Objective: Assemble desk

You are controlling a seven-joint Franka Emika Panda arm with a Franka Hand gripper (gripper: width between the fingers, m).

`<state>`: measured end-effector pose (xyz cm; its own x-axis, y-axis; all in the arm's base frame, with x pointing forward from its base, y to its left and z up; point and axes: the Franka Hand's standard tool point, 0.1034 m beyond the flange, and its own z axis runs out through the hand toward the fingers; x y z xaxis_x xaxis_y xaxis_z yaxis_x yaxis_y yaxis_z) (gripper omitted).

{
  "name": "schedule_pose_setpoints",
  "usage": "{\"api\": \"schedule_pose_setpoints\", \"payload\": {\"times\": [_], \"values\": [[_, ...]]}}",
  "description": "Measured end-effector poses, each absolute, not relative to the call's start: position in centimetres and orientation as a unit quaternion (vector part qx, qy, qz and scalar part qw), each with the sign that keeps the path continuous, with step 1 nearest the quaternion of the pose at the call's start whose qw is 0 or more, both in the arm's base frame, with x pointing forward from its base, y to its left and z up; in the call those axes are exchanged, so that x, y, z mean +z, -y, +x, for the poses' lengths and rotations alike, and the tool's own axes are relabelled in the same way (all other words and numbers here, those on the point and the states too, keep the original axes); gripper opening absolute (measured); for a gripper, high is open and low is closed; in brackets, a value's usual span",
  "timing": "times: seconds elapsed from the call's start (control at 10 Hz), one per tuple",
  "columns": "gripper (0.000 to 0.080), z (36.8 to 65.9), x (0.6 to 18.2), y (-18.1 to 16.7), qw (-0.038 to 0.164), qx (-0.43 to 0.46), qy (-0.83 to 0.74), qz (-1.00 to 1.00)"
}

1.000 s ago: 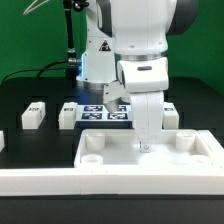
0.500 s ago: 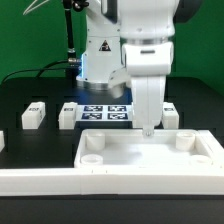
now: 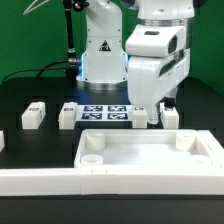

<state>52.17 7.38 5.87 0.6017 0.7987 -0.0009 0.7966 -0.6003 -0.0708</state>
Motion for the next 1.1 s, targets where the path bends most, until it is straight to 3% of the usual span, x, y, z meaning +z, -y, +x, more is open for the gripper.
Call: {"api": "schedule_pose_setpoints", "payload": {"times": [0.5, 0.7, 1.1], "values": [[0.0648, 50.7, 6.6, -10.4, 0.021, 0.038, 0.196, -0.98], [0.0648, 50.2, 6.0, -11.8, 0.024, 0.047, 0.084, -0.995], [0.0648, 49.3, 5.9, -11.4, 0.021, 0.083, 0.076, -0.993]]}}
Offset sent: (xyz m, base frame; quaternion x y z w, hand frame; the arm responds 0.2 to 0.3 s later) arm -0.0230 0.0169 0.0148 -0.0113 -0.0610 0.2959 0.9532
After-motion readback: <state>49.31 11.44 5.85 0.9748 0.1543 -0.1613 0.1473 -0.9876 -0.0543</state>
